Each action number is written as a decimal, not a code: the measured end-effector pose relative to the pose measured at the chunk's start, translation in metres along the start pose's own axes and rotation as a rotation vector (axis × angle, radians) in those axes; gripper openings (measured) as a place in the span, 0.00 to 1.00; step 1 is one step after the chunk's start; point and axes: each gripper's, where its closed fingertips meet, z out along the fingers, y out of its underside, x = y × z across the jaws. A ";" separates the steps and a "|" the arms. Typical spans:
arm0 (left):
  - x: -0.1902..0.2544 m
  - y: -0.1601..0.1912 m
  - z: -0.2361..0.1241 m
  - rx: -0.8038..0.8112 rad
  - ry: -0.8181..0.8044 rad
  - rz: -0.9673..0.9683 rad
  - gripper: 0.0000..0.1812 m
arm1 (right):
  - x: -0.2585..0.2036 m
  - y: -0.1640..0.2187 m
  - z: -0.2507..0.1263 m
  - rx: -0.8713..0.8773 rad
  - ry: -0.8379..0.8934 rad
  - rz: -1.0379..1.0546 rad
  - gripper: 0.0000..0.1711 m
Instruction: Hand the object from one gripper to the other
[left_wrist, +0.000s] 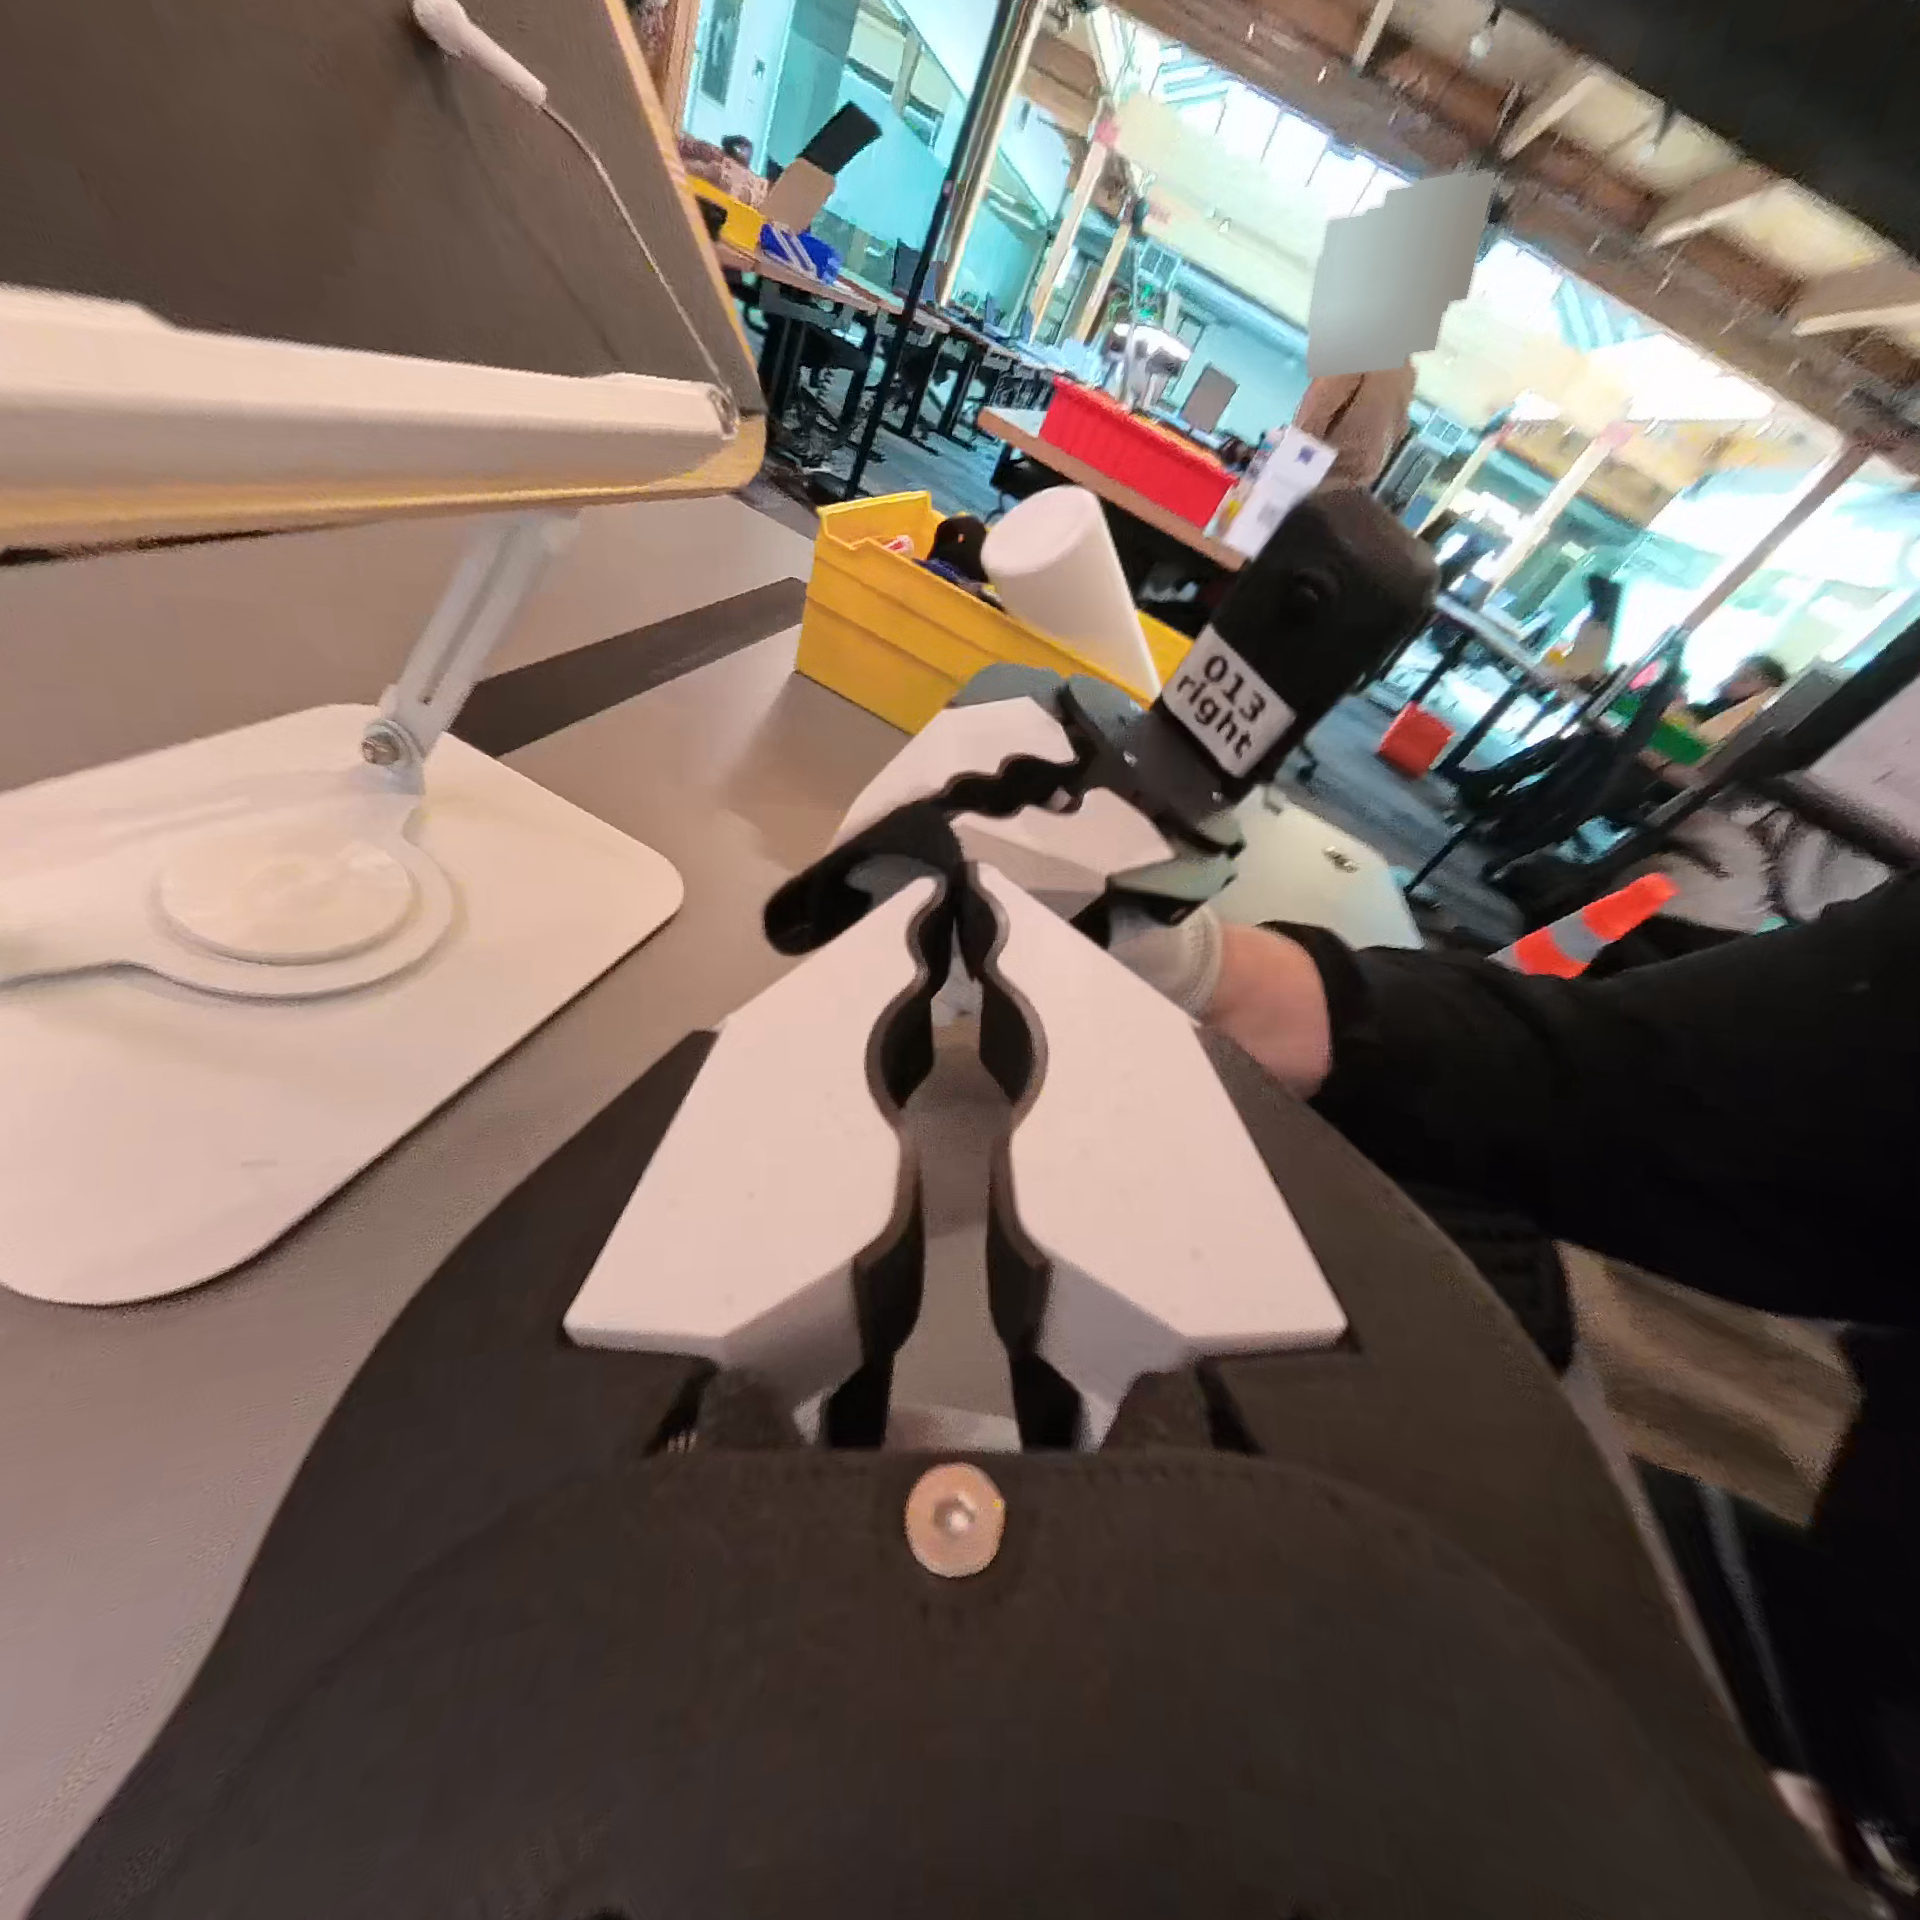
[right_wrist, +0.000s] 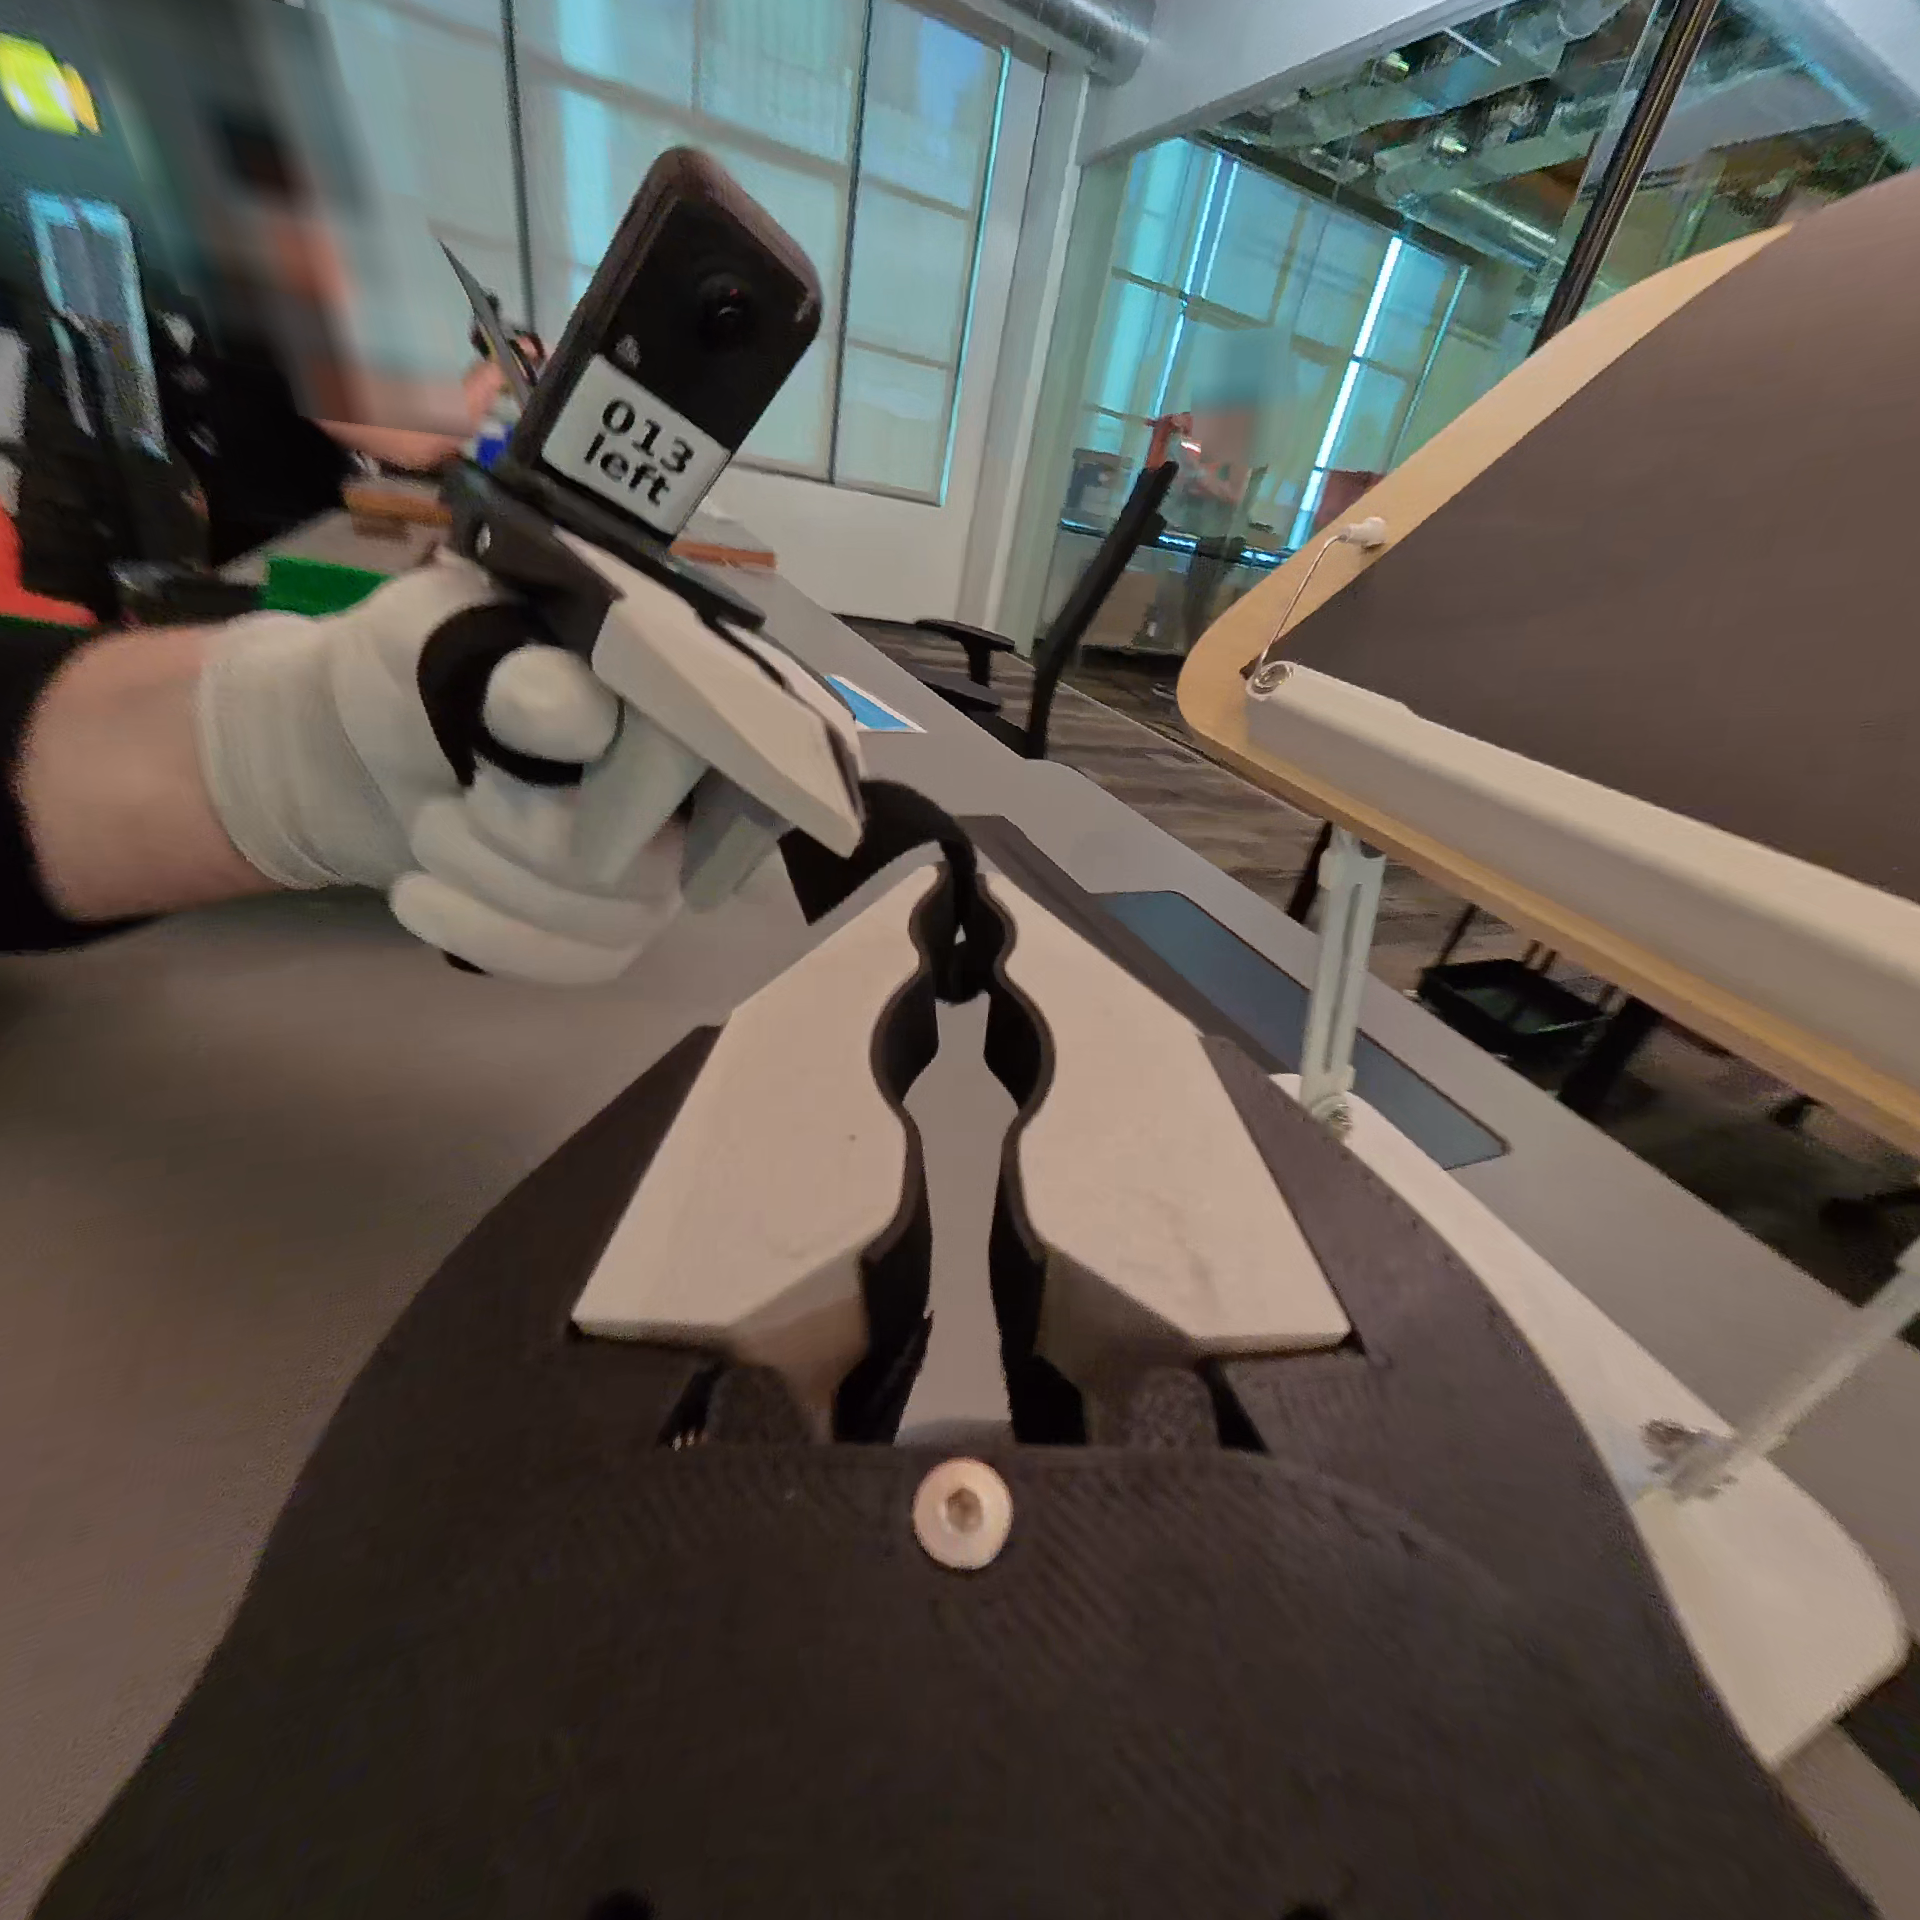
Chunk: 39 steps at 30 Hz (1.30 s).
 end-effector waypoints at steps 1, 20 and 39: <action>0.001 0.000 0.000 0.005 0.017 -0.031 0.00 | 0.000 0.002 0.001 -0.018 0.017 -0.041 0.00; -0.004 -0.001 0.003 0.027 -0.060 0.105 0.00 | -0.003 -0.007 -0.003 0.111 -0.191 0.426 0.00; 0.011 -0.007 0.005 0.106 0.007 0.133 0.00 | -0.010 -0.019 -0.008 0.204 -0.378 0.712 0.00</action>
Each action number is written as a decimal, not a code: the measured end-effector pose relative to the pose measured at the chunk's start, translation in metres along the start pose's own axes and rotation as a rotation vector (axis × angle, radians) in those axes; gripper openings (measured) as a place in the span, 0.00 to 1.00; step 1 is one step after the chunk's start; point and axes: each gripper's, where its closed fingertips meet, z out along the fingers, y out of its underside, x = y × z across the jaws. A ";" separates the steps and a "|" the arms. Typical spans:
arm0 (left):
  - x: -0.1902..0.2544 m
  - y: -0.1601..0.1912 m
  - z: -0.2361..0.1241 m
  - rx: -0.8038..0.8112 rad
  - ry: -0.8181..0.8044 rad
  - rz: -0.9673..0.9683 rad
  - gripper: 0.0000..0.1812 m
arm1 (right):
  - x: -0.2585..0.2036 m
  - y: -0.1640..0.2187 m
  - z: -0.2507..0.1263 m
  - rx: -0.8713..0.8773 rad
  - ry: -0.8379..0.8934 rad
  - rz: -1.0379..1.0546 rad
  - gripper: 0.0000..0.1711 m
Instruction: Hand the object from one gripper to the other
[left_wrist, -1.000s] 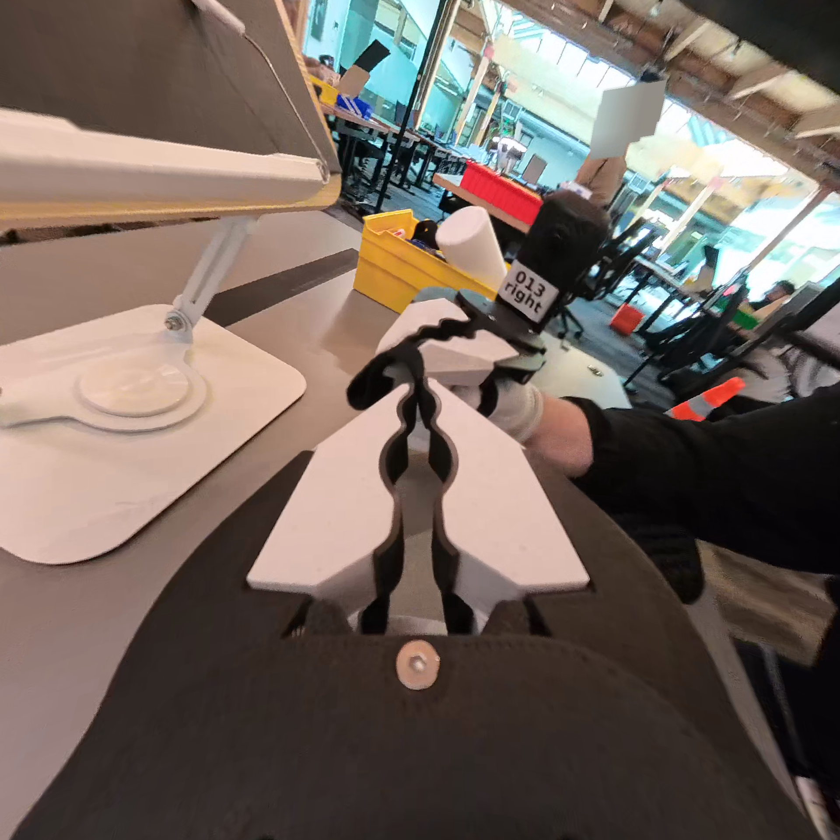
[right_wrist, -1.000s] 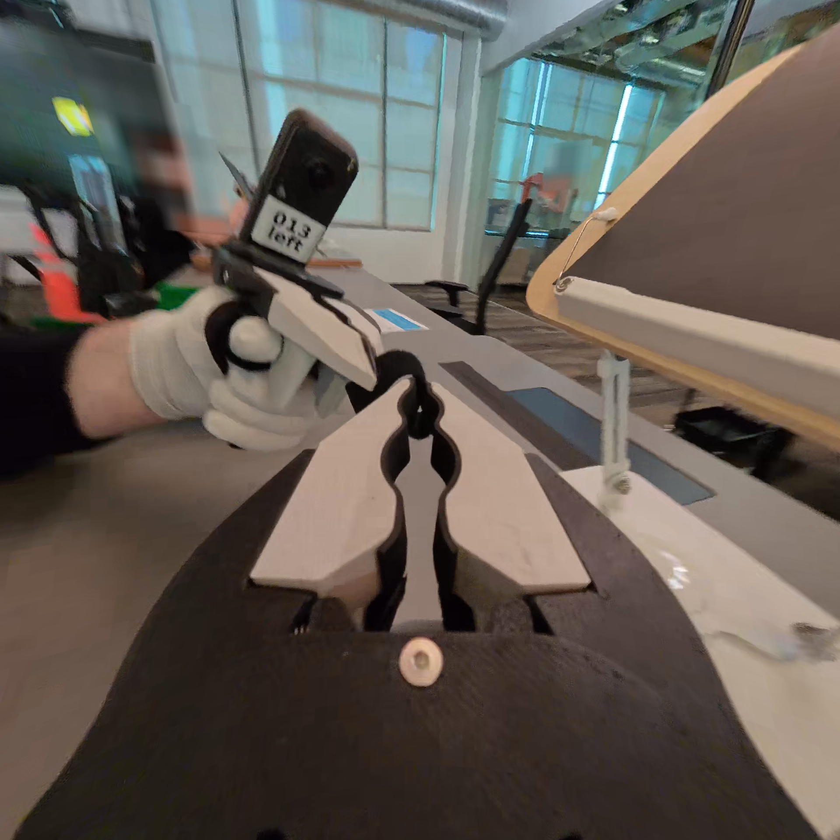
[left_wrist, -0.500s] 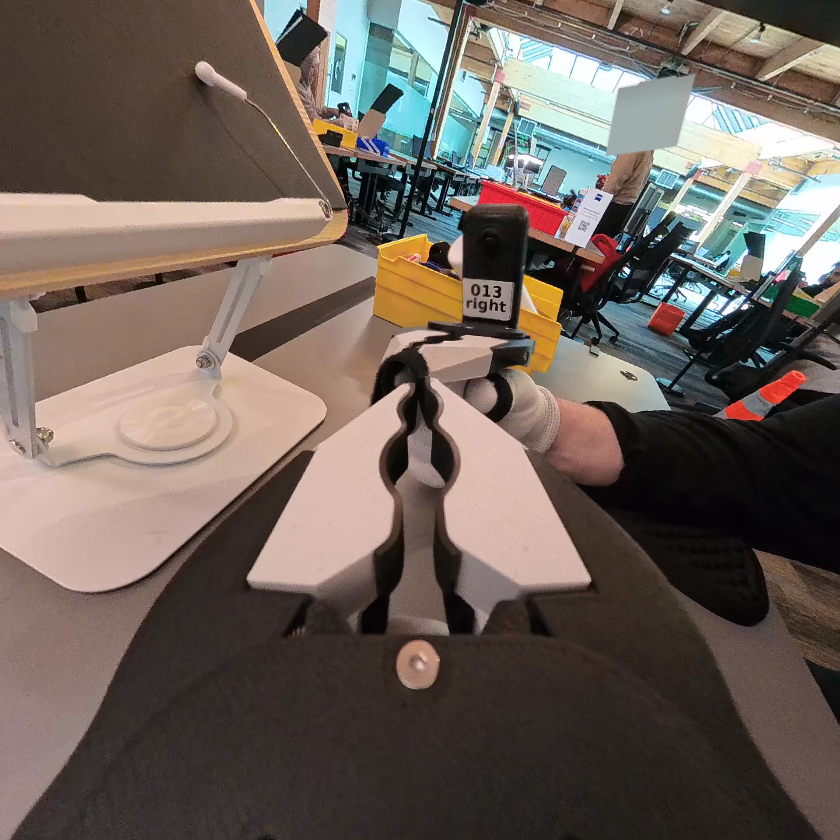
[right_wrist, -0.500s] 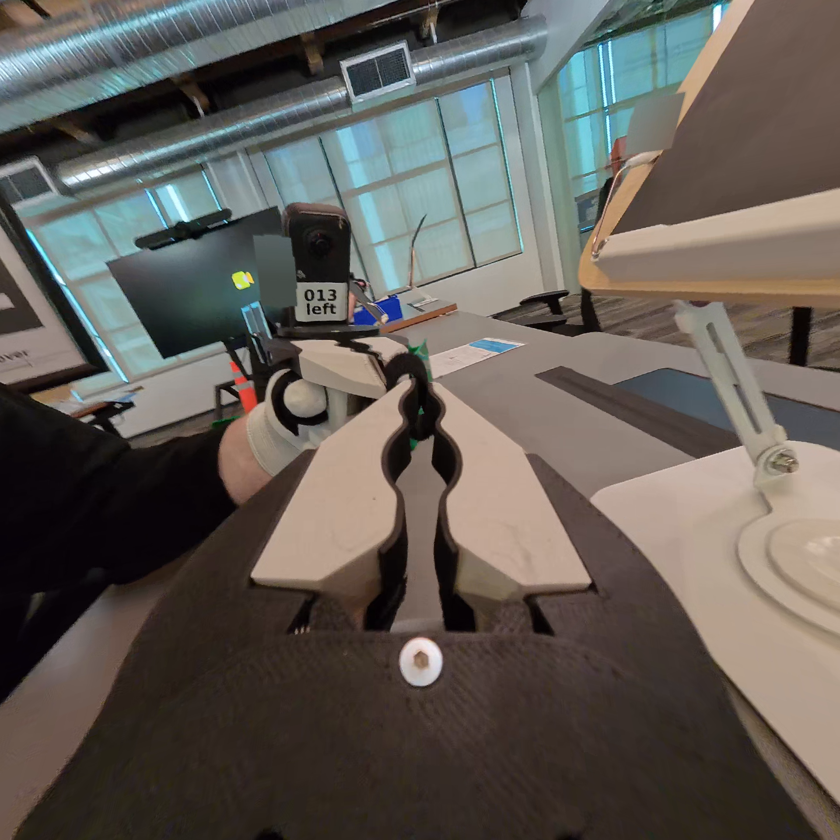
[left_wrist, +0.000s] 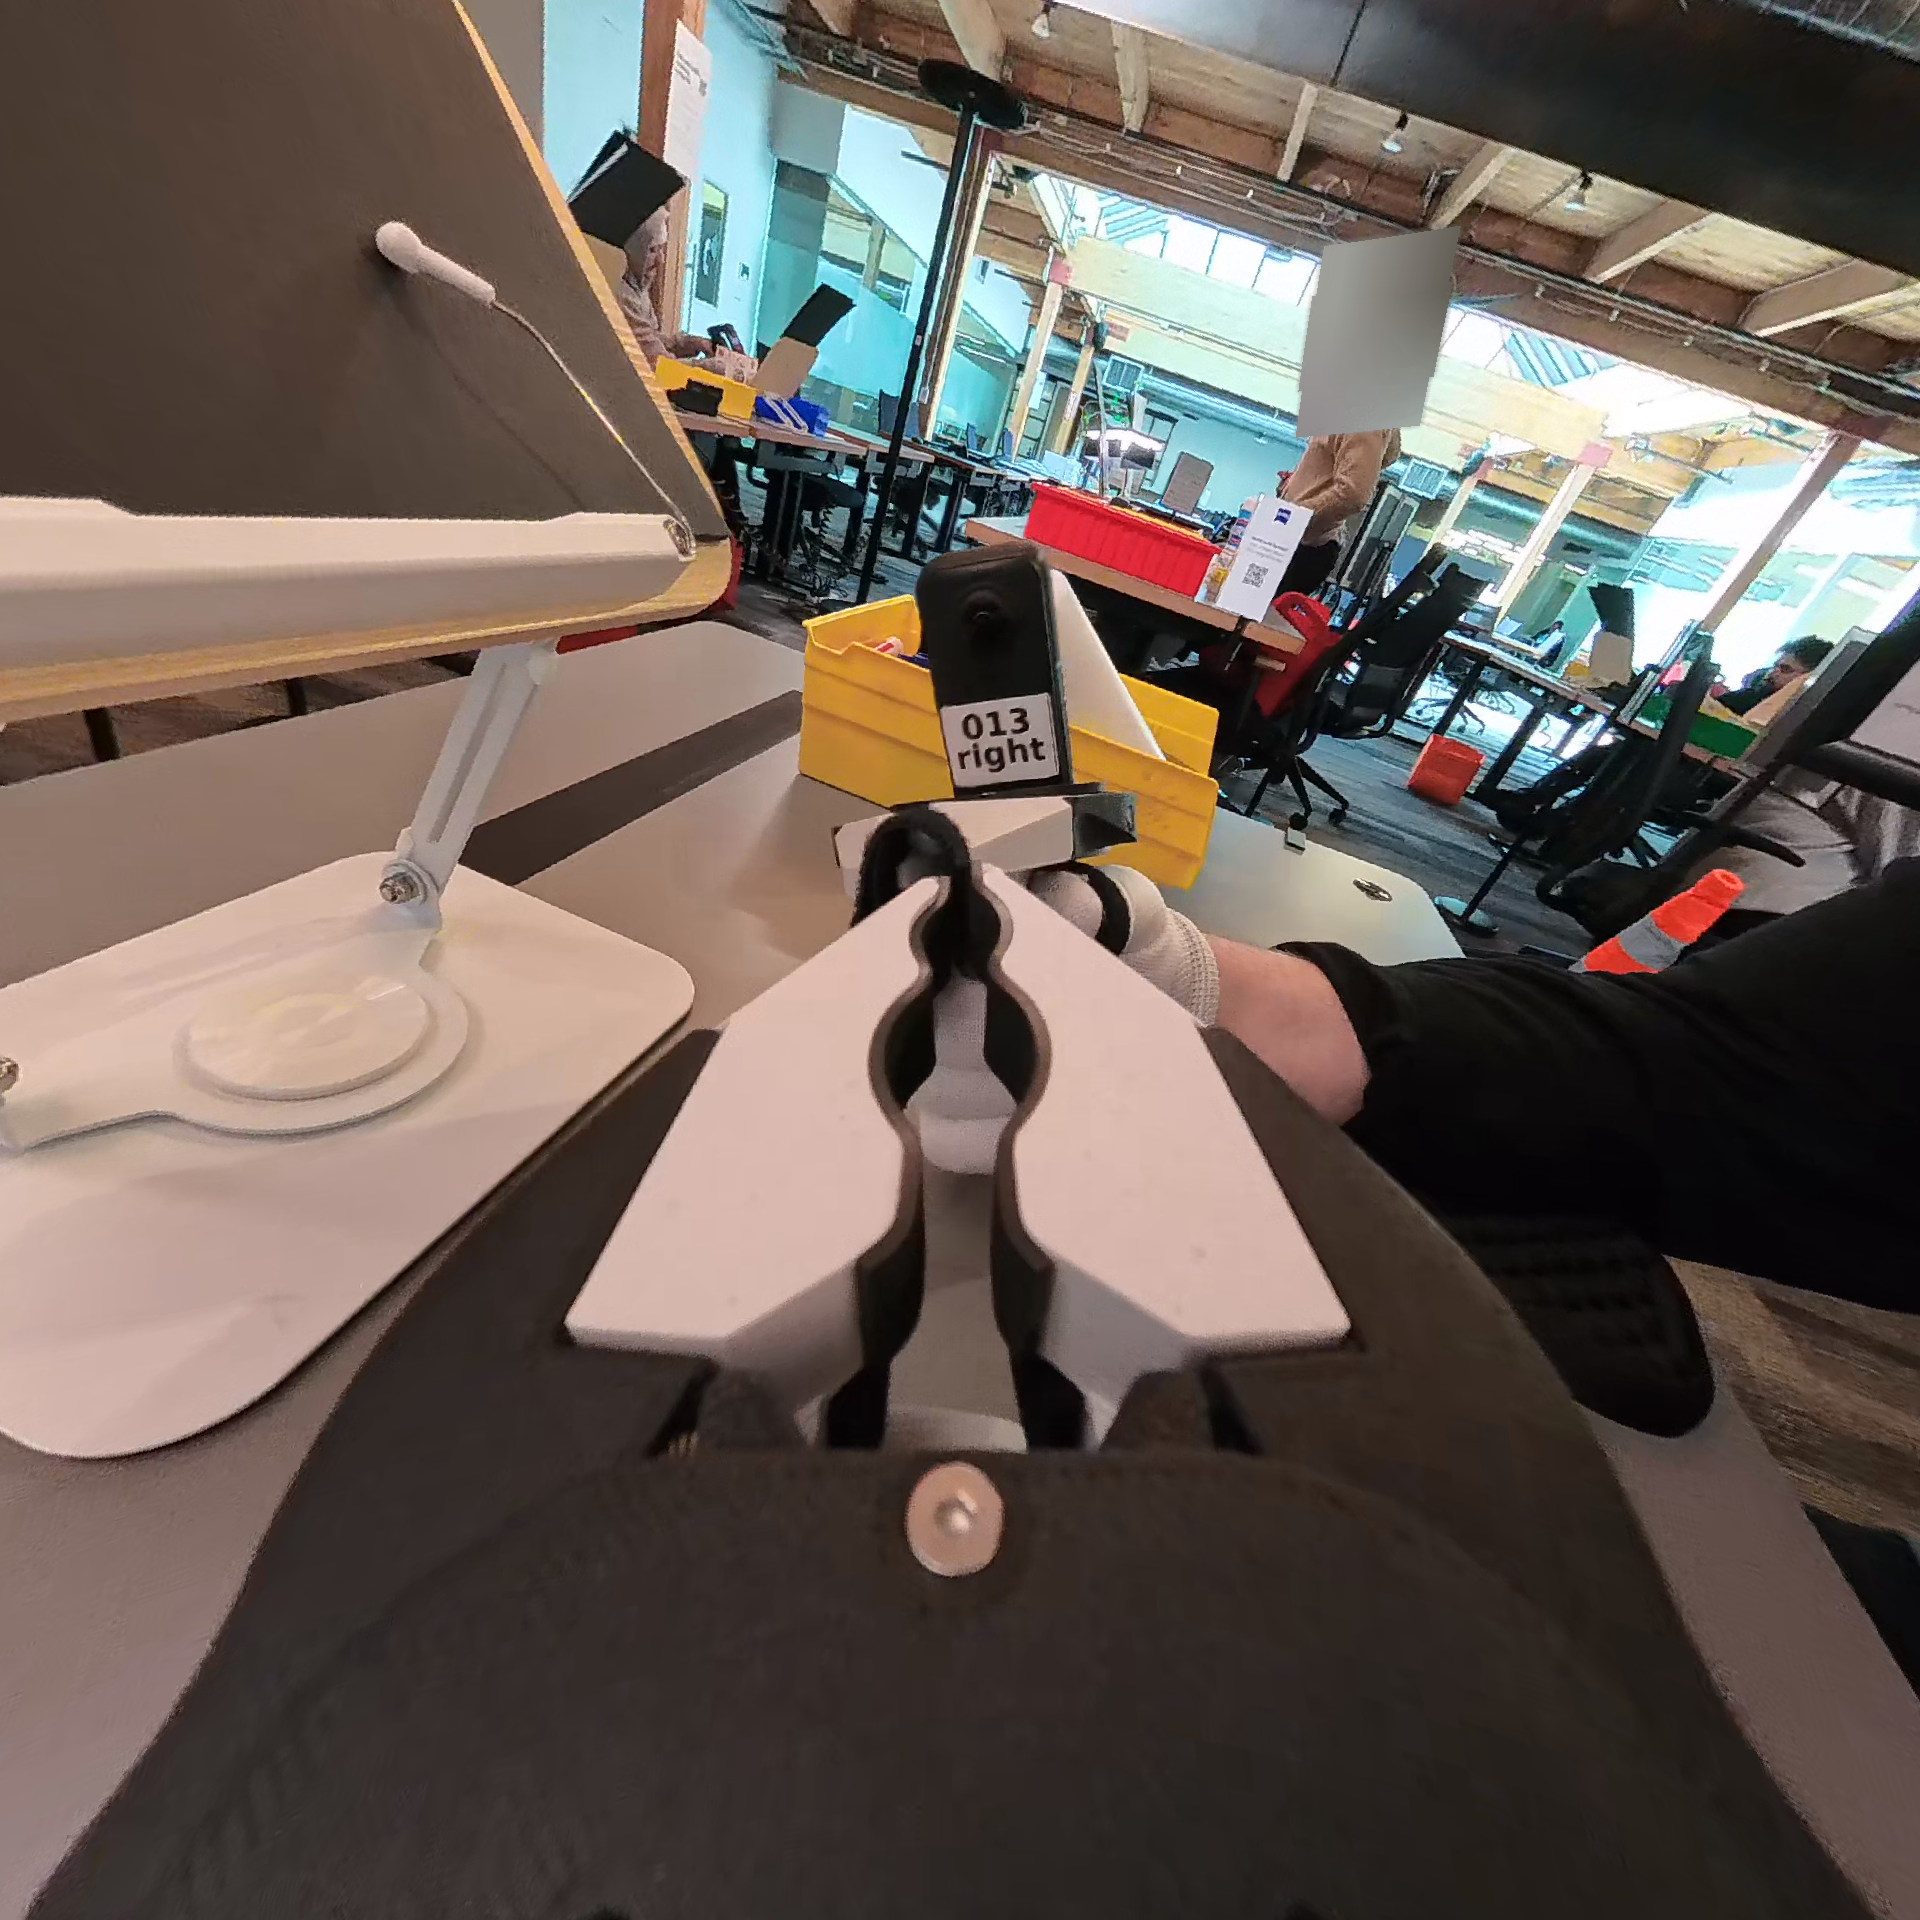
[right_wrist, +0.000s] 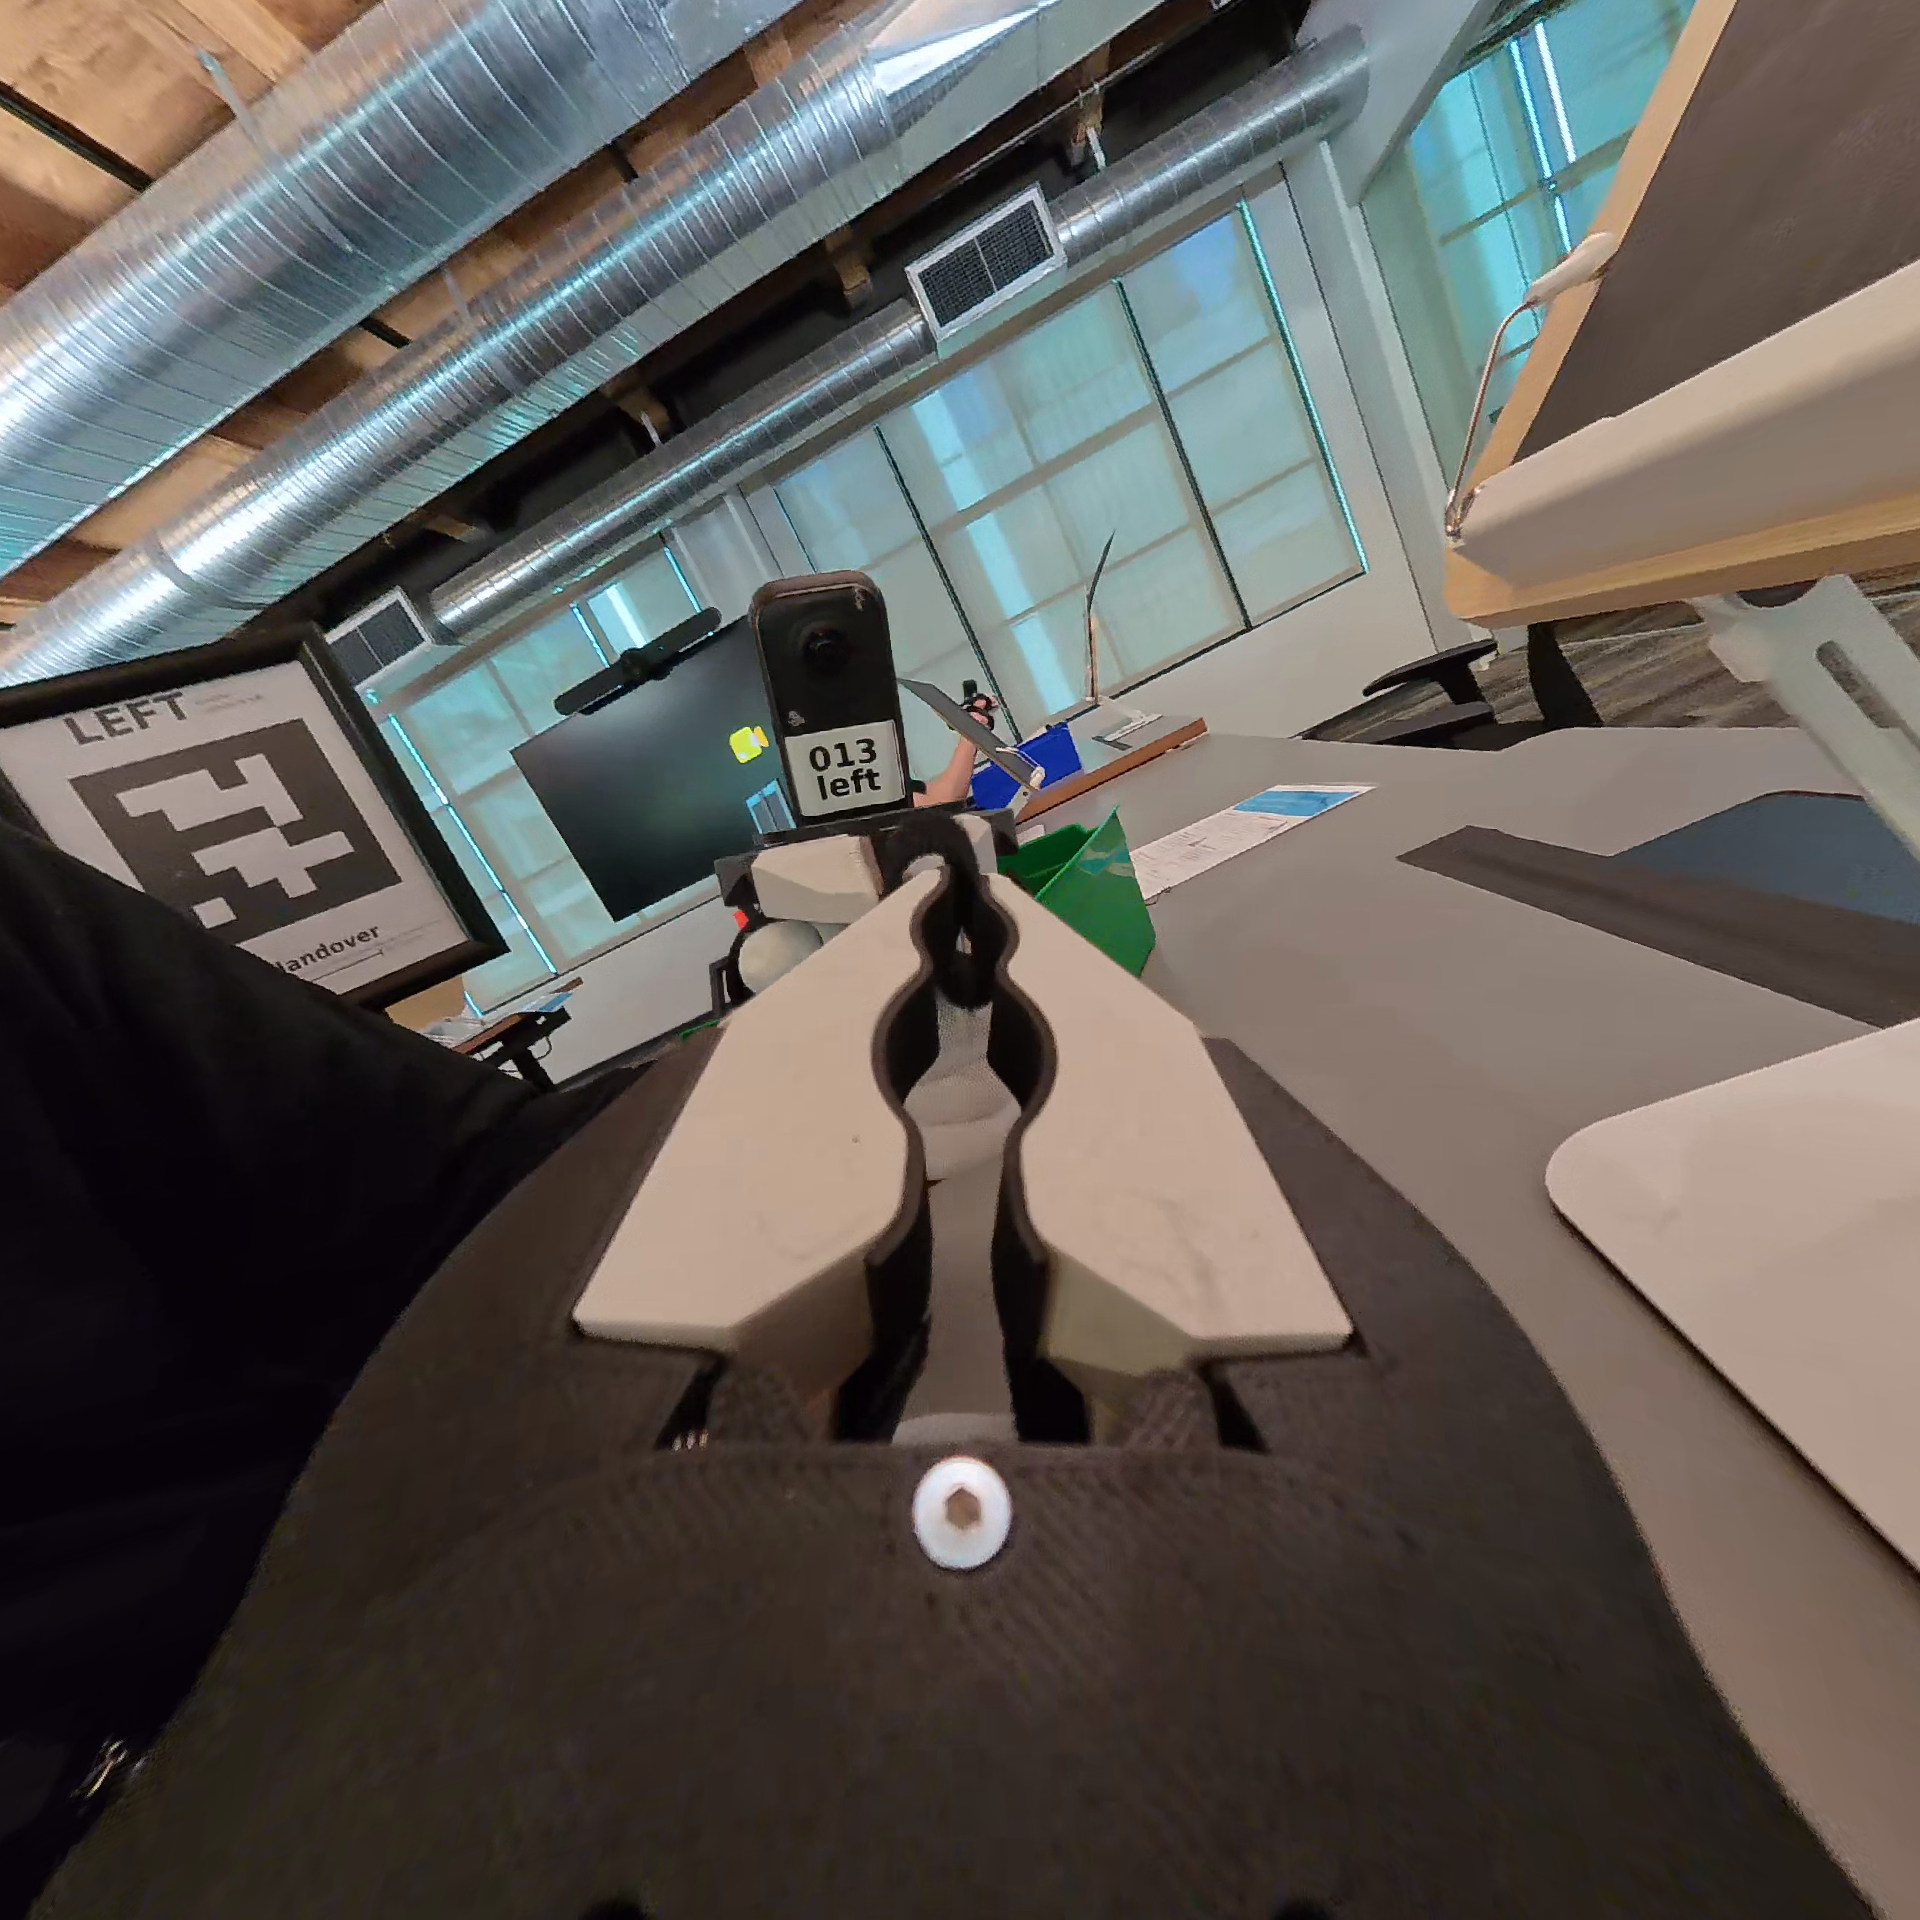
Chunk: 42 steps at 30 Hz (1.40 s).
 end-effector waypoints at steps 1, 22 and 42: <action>0.000 0.000 0.000 0.003 -0.001 0.005 0.00 | 0.000 0.000 0.000 0.002 -0.003 0.002 0.00; 0.003 -0.017 0.005 0.057 -0.198 0.255 0.07 | -0.005 -0.014 -0.005 0.070 -0.002 -0.060 0.00; 0.000 -0.018 0.008 0.032 -0.282 0.338 0.18 | -0.013 -0.018 -0.006 0.084 -0.021 -0.105 0.00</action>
